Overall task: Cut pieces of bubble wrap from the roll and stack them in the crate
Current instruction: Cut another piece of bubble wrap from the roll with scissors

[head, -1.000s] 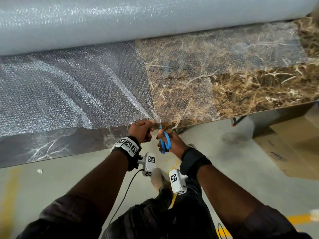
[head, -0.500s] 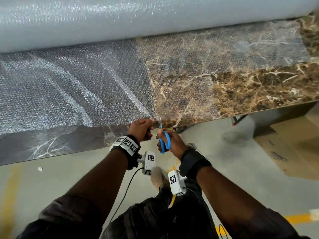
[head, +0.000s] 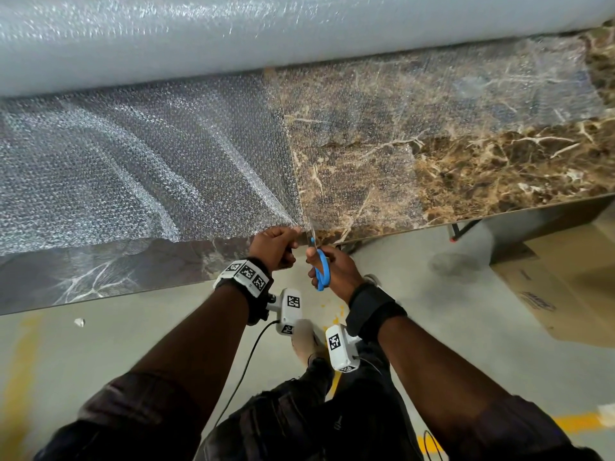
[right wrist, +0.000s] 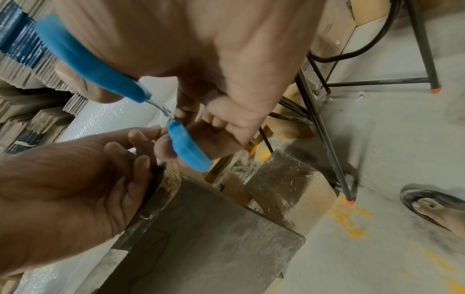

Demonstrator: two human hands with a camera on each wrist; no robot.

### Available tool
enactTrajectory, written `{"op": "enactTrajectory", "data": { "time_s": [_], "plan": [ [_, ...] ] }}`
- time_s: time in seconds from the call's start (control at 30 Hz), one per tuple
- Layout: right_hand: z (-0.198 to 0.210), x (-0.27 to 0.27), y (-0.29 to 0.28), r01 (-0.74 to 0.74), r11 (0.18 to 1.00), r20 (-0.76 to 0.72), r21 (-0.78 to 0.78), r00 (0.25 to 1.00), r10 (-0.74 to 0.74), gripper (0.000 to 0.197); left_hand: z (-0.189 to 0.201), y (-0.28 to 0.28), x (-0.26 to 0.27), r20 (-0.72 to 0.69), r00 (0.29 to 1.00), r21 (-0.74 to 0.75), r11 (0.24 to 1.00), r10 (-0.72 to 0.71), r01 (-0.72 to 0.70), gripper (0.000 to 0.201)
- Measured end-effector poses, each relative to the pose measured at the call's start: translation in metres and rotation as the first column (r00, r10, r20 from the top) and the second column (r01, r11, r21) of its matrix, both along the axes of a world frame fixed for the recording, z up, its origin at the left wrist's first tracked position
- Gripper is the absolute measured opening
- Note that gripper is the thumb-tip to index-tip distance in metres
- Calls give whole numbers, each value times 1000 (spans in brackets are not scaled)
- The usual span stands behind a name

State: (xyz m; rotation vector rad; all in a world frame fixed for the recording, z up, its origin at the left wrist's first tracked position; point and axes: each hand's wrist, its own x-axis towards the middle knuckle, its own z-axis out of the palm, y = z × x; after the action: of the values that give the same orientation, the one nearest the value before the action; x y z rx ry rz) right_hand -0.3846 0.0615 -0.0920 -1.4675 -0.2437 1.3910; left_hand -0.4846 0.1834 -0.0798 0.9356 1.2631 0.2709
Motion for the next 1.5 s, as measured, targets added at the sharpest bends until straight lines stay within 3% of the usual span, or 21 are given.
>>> {"op": "enactTrajectory", "data": {
  "time_s": [0.1,0.27,0.33,0.37,0.47,0.8,1.13,1.5],
  "plan": [
    [0,0,-1,-14,1000,39,-3,999,15,3,0,0,0,-6,1000,0,1000,-3,3,20],
    [-2,2,-6,-40,999,100,6,994,40,16,-3,1,-1,-8,1000,12,1000,-24,24,25],
    [-2,1,-7,-52,999,95,10,994,51,8,-3,1,-1,-3,1000,11,1000,-24,24,27],
    [1,1,-7,-51,999,84,15,995,50,11,-3,1,-1,1,1000,9,1000,-19,19,27],
    [2,1,-3,-92,996,62,-7,994,92,49,-4,1,-1,6,1000,5,1000,-16,16,27],
    [14,14,11,-143,989,89,-21,985,145,54,-3,1,-3,1,999,4,999,-35,35,23],
    [23,16,20,-162,986,175,-44,970,167,45,-1,1,-3,6,1000,-11,1000,-20,20,25],
    [22,13,25,-113,994,210,-6,971,112,16,0,1,-2,-18,1000,3,1000,-23,23,37]
  ]
}}
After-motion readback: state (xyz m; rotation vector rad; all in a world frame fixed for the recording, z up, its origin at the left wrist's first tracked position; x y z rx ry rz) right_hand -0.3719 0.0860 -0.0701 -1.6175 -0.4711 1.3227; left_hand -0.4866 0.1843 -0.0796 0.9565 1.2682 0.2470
